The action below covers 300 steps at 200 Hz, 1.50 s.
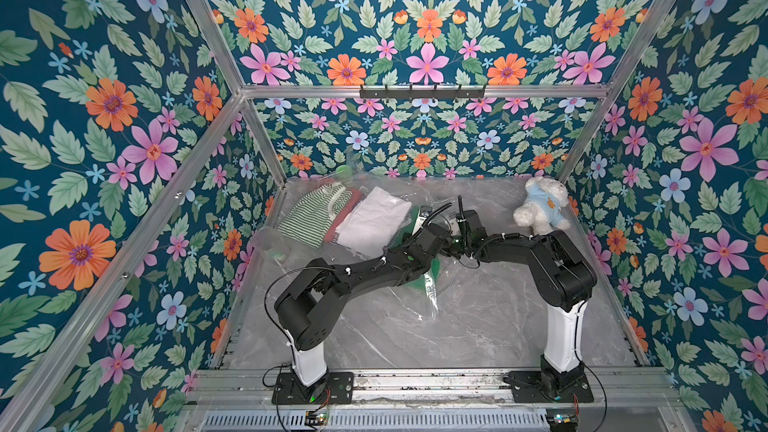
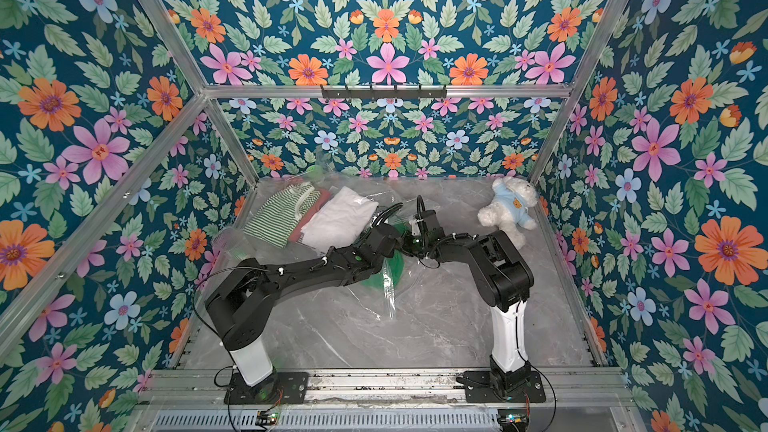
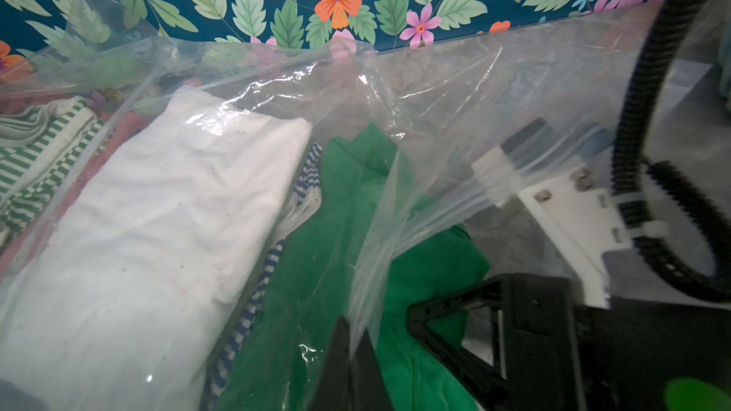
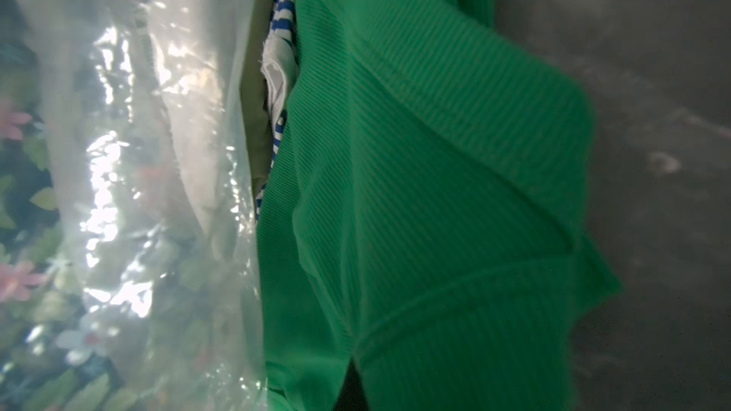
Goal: Take the tank top out of the vacuum bag
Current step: Take out the tank top from the vacuum bag.
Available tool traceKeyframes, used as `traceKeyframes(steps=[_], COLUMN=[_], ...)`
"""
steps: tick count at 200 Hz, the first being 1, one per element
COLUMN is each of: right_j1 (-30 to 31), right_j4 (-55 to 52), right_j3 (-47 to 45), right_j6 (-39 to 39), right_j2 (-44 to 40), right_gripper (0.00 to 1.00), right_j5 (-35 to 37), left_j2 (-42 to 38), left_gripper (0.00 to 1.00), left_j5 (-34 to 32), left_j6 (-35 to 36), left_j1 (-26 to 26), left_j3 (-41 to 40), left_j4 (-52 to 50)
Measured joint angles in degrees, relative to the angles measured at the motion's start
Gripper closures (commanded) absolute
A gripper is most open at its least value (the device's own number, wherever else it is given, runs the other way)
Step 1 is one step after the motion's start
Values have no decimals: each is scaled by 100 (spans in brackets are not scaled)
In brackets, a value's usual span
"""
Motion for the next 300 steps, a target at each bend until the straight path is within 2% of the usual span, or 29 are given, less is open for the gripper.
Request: traceKeyframes(steps=[62,105,111,123,128,139,149,219,258,300], right_j1=[-28,-313,-334,-337,-337,-334,-352,-605,-588,-308], right_j4=[-72,87,103,155,199,273,299,584,614,597], right_j3=[-1150,-2059,-2105,-2144,-2155,-2192,-2232,-2186,-1952,-1471], right_j6=[-170,262,278,278,278,221,160,4,133,173], right_j2=[-1139,-1716,-1749,-1803,-1827,-1934,-2105,-2201,-1784,-1283], right_gripper=[100,100,91,56,45,30,25,25,25,25], right_j5=[717,979,988,949,916,866,817,514,256,-9], left_j2=[0,2,2,9,11,13,13,-42,-70,-72], left_gripper=[100,100,100,100,100,100,100,100,100,100], left_j5=[0,2,2,11,20,44,52,87,105,125], left_j6=[-223,-299,-299,-299,-297,-297,-297,-295,-297,-297], left_j1=[170,229,229,229,229,232,236,240,240,240], left_j3=[-61,-79,-79,-81,-81,-92,-98,-221,-297,-337], left_j4=[-72,-87,-85,-83,-81,-83,-76,15,87,164])
